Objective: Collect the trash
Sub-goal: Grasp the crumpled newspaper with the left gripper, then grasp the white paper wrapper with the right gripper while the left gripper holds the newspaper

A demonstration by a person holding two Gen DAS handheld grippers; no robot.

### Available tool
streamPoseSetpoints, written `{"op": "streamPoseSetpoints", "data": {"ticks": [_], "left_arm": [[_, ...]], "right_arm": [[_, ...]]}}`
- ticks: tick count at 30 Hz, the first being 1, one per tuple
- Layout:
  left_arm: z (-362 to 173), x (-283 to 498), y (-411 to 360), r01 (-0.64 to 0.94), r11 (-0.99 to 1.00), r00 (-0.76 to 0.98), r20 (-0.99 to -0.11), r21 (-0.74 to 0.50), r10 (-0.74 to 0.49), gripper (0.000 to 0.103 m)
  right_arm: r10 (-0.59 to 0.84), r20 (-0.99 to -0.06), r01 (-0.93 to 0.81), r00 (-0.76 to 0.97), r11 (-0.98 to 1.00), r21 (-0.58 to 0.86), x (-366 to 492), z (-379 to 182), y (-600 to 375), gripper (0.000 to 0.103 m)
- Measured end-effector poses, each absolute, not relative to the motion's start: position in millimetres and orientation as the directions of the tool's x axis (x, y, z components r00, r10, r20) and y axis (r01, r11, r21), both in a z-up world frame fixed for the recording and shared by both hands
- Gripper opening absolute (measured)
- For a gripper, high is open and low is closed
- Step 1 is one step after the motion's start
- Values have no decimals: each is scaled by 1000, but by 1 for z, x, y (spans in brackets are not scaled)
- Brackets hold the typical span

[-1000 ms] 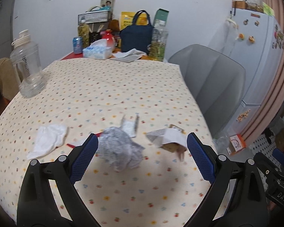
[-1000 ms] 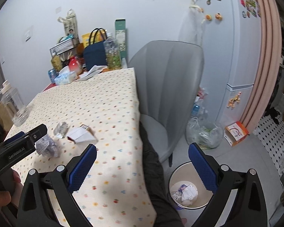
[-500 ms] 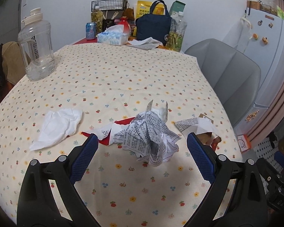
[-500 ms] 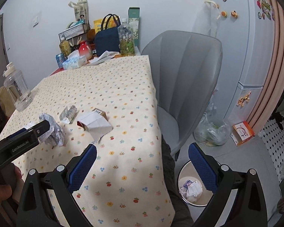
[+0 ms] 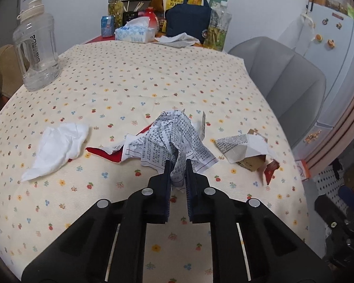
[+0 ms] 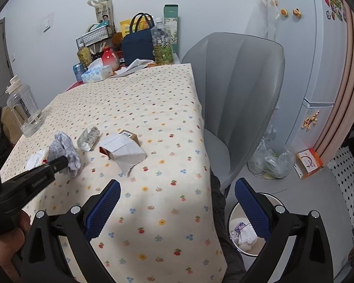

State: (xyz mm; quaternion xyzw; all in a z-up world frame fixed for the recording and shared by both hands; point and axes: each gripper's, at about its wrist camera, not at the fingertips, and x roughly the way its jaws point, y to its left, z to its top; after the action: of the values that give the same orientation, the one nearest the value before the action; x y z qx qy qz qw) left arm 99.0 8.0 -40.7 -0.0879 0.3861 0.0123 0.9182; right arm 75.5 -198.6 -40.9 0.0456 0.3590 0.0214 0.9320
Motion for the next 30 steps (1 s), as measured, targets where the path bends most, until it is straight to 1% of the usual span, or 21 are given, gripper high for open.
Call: {"op": "streamPoseSetpoints", "data": {"ticks": [7, 12, 14, 17, 19, 25, 27, 28, 29, 30], "left_arm": [[-17, 85, 23, -108, 980, 755, -655, -170, -30, 10], [-17, 85, 28, -134, 980, 756, -654, -145, 6, 10], [-22, 87, 32, -146, 979, 749, -662, -140, 17, 10], [-29, 92, 39, -163, 977, 739, -673, -136, 29, 10], [-33, 95, 43, -172, 976, 734, -678, -136, 35, 10], [-44, 100, 51, -181, 973, 723, -690, -144, 33, 10], [-45, 100, 51, -181, 973, 723, -690, -144, 33, 10], [-45, 101, 51, -179, 973, 724, -689, -144, 31, 10], [-45, 101, 50, -178, 973, 724, -689, -145, 30, 10], [-45, 101, 50, -178, 973, 724, -689, -145, 30, 10]], "right_arm": [[101, -665, -50, 740, 994, 96, 78, -39, -179, 94], [145, -675, -112, 724, 989, 92, 85, -41, -158, 84], [161, -685, -132, 711, 987, 95, 91, -44, -151, 76], [178, -697, -150, 695, 984, 101, 100, -50, -143, 68], [180, -702, -151, 689, 983, 103, 106, -53, -139, 66], [170, -726, -149, 666, 984, 93, 124, -64, -125, 53], [169, -736, -152, 656, 984, 90, 129, -68, -122, 46], [168, -740, -153, 651, 984, 89, 131, -70, -121, 41], [170, -747, -155, 643, 984, 91, 133, -72, -119, 33], [174, -750, -159, 638, 983, 93, 134, -74, -119, 28]]}}
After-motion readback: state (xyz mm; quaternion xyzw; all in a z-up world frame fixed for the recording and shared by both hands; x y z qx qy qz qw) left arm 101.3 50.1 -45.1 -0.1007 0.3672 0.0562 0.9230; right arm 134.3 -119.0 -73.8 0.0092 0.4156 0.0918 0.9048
